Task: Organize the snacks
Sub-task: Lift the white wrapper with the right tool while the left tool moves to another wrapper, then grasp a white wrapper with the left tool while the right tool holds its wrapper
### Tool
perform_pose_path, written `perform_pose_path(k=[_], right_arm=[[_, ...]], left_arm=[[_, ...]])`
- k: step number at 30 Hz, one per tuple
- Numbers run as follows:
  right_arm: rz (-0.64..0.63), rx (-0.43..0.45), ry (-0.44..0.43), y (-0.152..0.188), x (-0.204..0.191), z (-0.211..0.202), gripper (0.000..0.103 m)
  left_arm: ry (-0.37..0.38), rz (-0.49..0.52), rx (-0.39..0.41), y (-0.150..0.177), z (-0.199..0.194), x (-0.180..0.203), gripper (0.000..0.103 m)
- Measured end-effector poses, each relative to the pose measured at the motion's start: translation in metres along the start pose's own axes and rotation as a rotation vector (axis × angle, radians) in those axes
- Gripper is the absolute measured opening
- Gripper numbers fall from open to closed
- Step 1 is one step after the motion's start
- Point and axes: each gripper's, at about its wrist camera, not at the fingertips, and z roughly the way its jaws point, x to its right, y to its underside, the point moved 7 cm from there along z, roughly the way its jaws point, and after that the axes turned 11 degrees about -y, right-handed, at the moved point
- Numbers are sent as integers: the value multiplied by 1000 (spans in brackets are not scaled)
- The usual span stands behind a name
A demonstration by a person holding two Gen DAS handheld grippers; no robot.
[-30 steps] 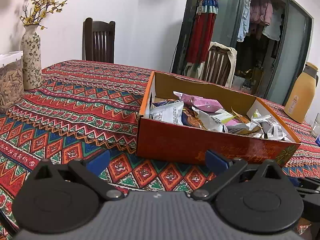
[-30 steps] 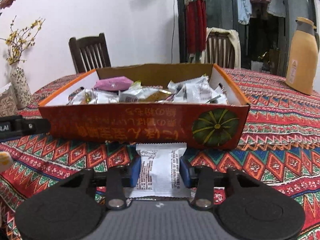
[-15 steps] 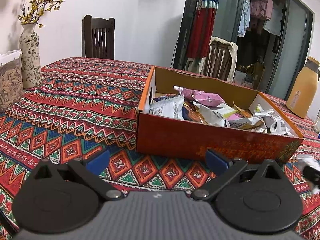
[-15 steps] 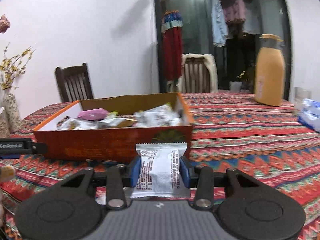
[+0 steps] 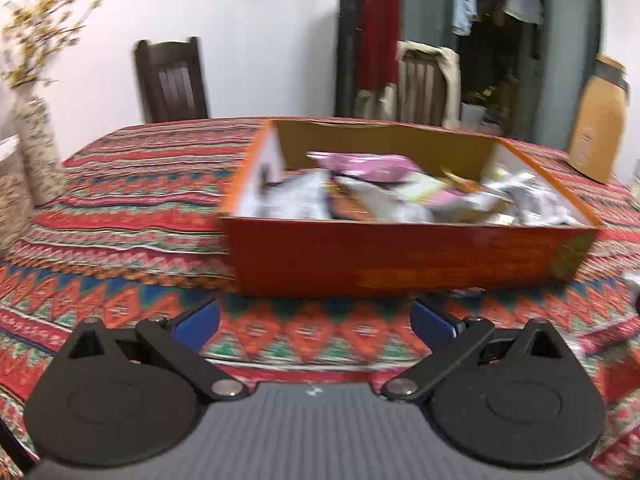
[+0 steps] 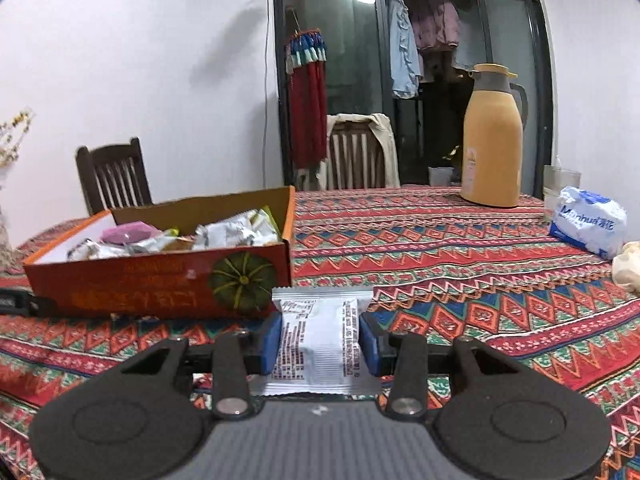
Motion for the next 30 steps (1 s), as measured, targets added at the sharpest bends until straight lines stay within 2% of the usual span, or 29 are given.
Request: perform_pose_path(k=[6, 9, 17, 24, 30], right_arm=[[59, 16, -38, 0, 7, -1, 41], [76, 27, -36, 0, 10, -3, 41], [132, 39, -54, 1, 21, -4, 41], [133, 48, -94, 1, 19, -7, 41], [135, 51, -109, 0, 18, -8, 41]], left_arm=[[153, 99, -24, -1, -28, 68, 103], [180, 138, -38, 5, -34, 94, 103], [192, 209, -85, 25, -32, 136, 103], [159, 251, -128, 40, -18, 155, 103], [152, 241, -107, 40, -17, 157, 103]])
